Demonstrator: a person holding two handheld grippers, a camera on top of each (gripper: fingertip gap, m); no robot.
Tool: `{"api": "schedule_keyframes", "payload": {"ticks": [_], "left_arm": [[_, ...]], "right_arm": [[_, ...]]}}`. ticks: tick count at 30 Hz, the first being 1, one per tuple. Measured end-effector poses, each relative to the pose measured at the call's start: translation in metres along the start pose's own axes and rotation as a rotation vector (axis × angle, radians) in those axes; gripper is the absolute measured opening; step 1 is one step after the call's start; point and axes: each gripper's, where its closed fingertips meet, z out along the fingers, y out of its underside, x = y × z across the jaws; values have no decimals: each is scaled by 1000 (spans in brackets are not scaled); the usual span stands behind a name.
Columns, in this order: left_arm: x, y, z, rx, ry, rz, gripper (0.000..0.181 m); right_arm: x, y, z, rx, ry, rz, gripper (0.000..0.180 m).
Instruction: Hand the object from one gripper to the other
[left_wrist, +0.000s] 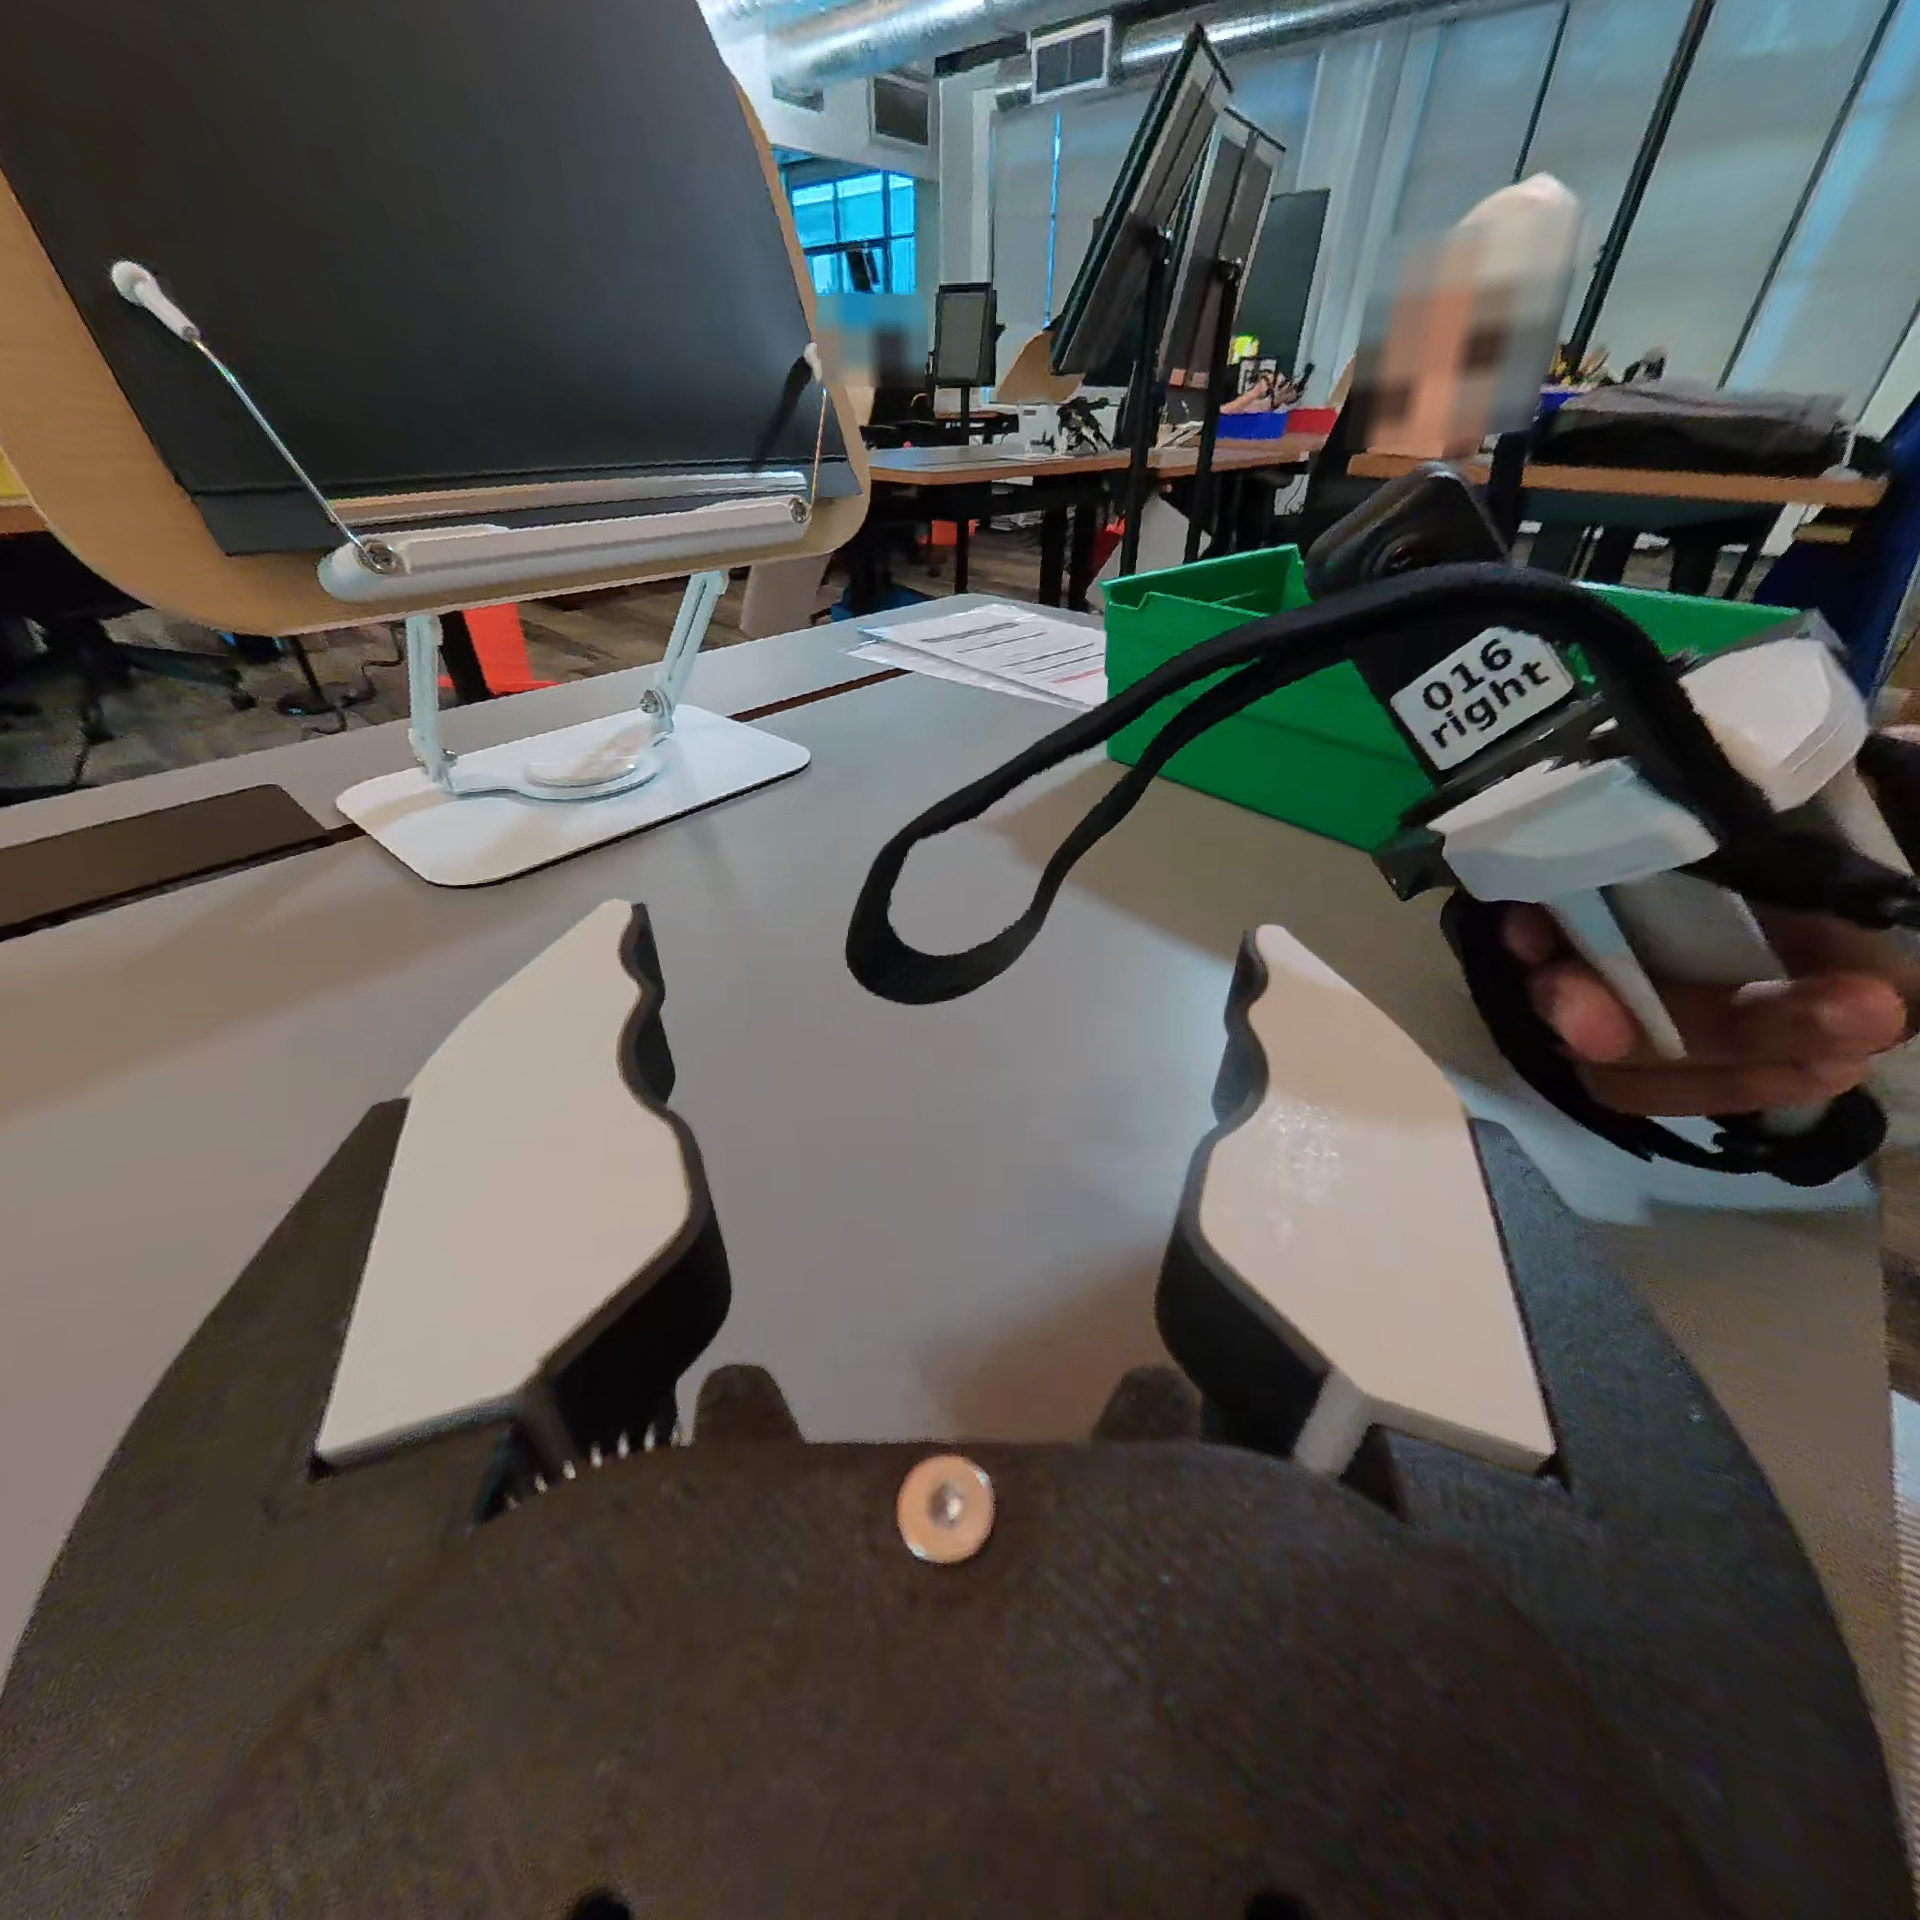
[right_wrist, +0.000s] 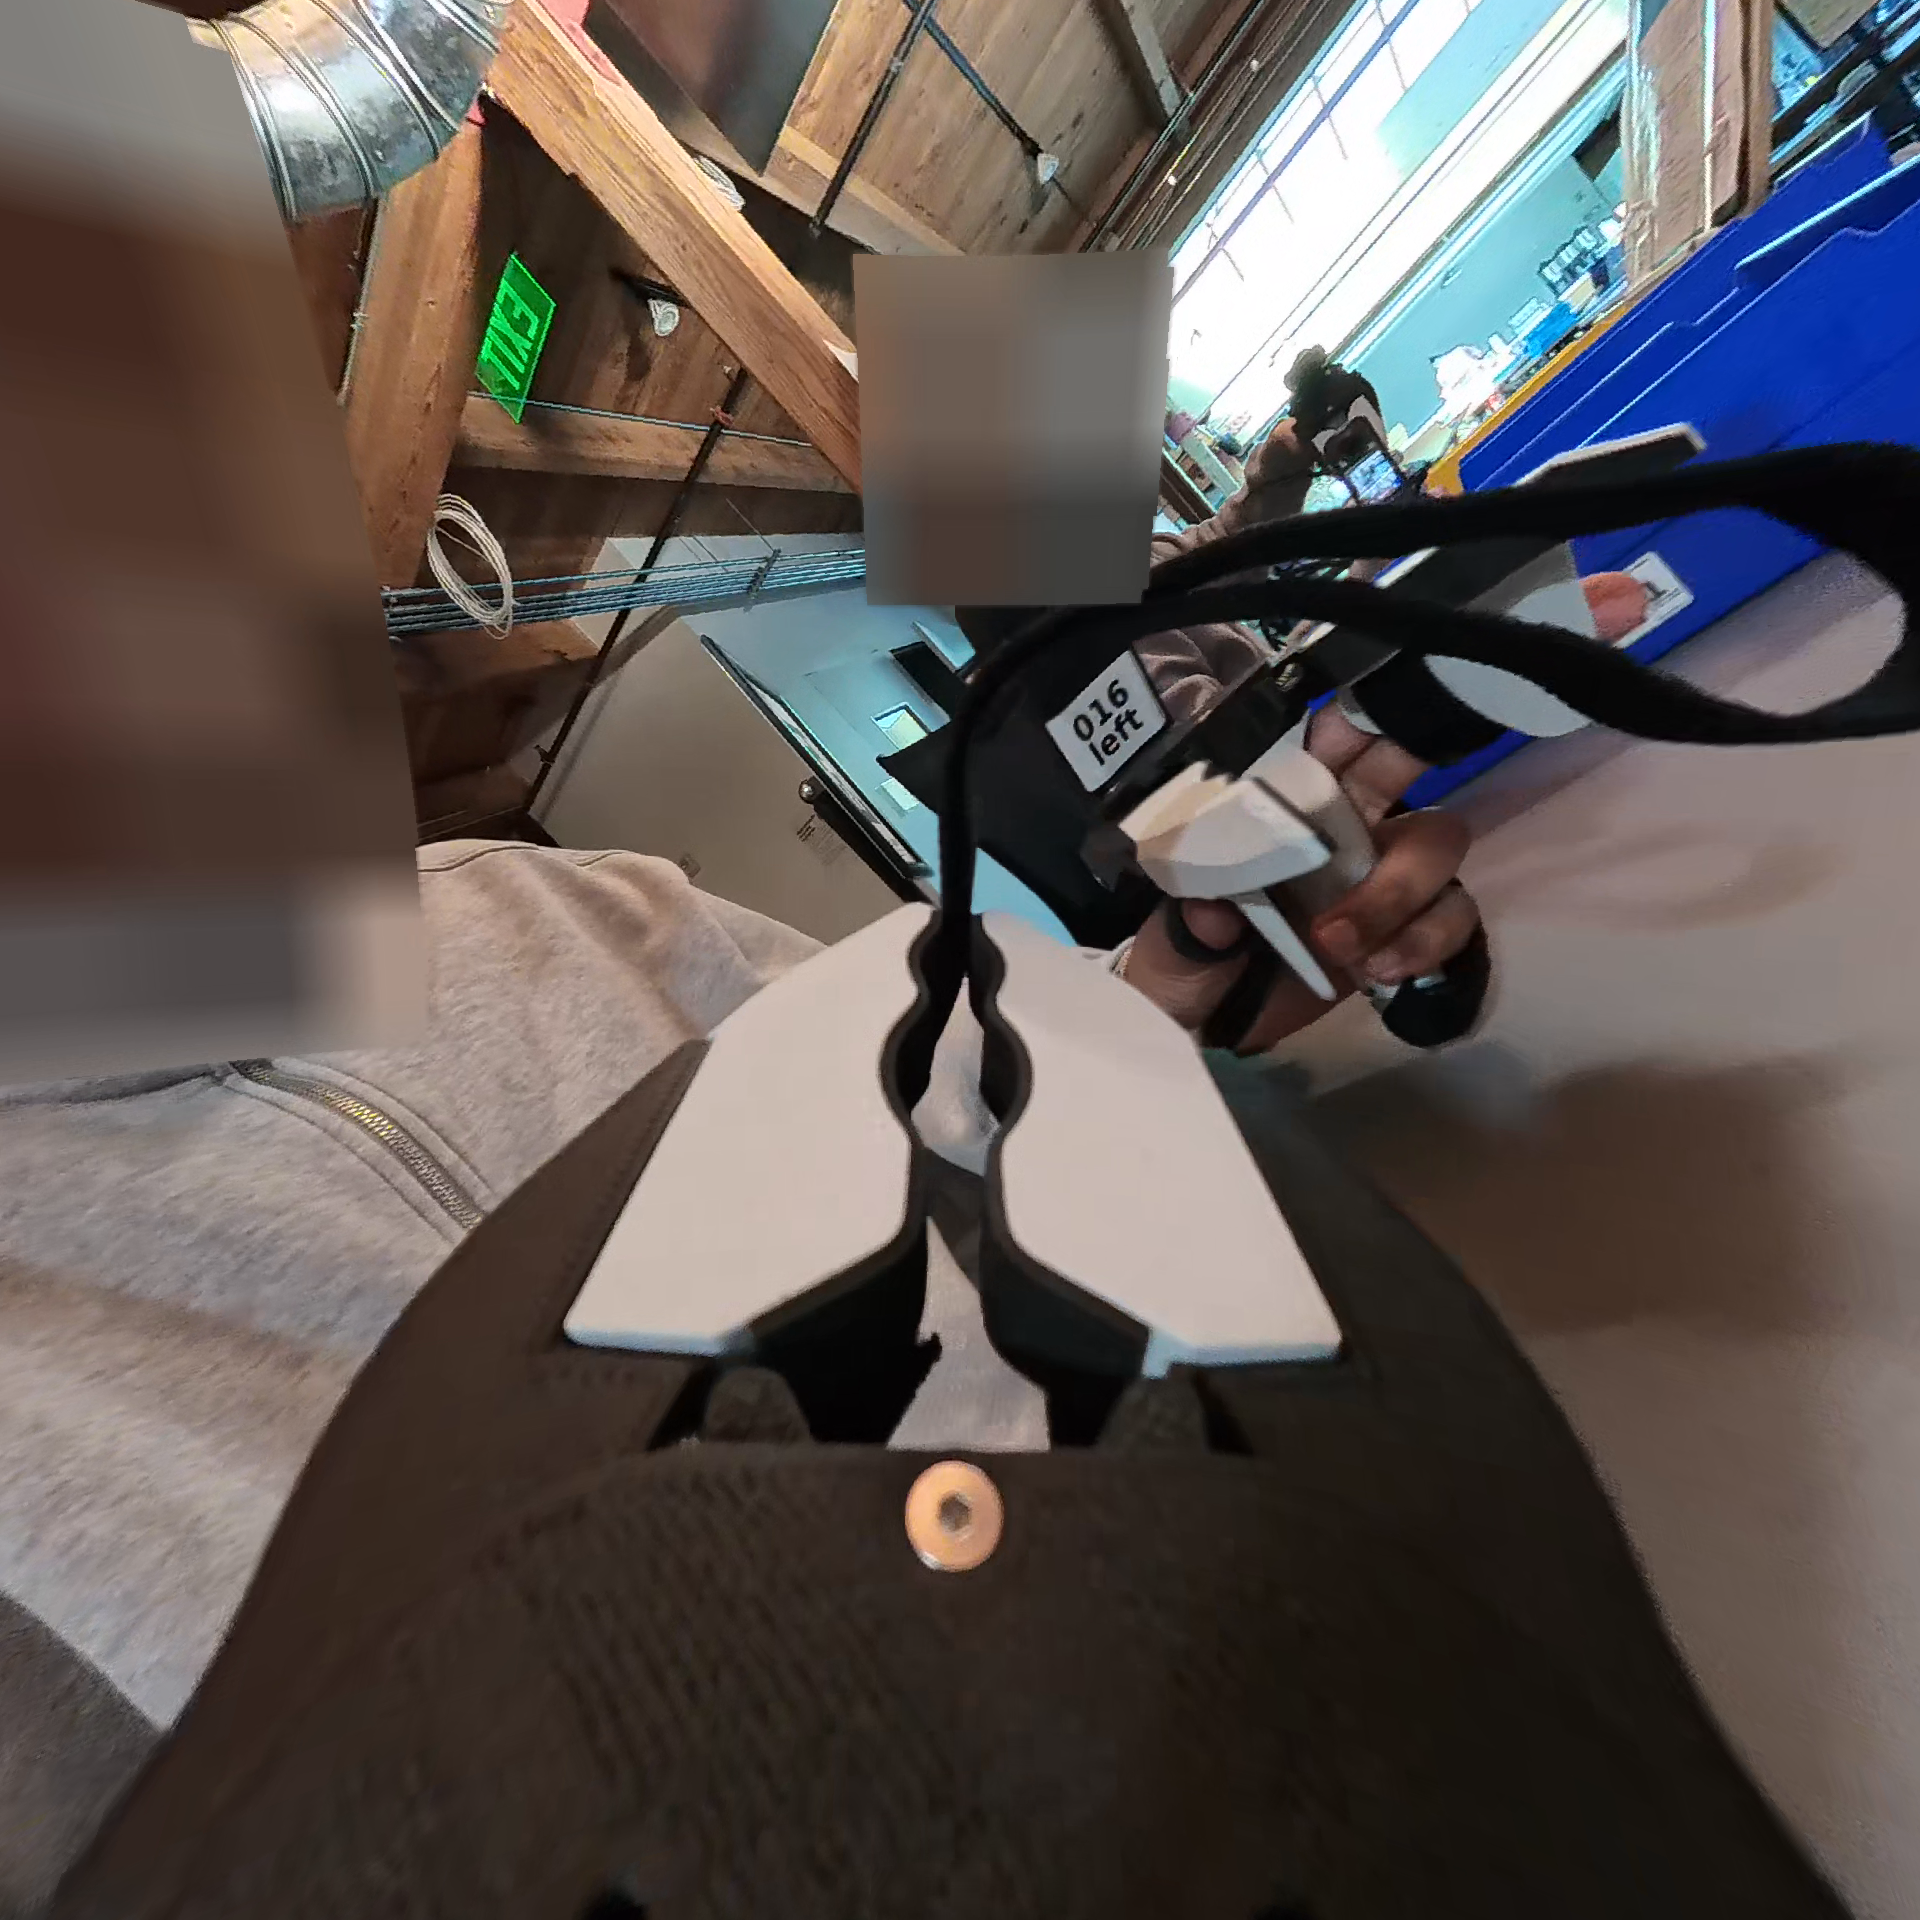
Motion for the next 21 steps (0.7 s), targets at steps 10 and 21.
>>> {"api": "schedule_keyframes", "payload": {"ticks": [10, 21], "left_arm": [[8, 5, 0, -39, -19, 237, 73], [18, 8, -1, -50, 32, 286, 31]], "right_arm": [[-14, 10, 8, -34, -99, 70, 4], [-26, 12, 10, -46, -185, 104, 4]]}}
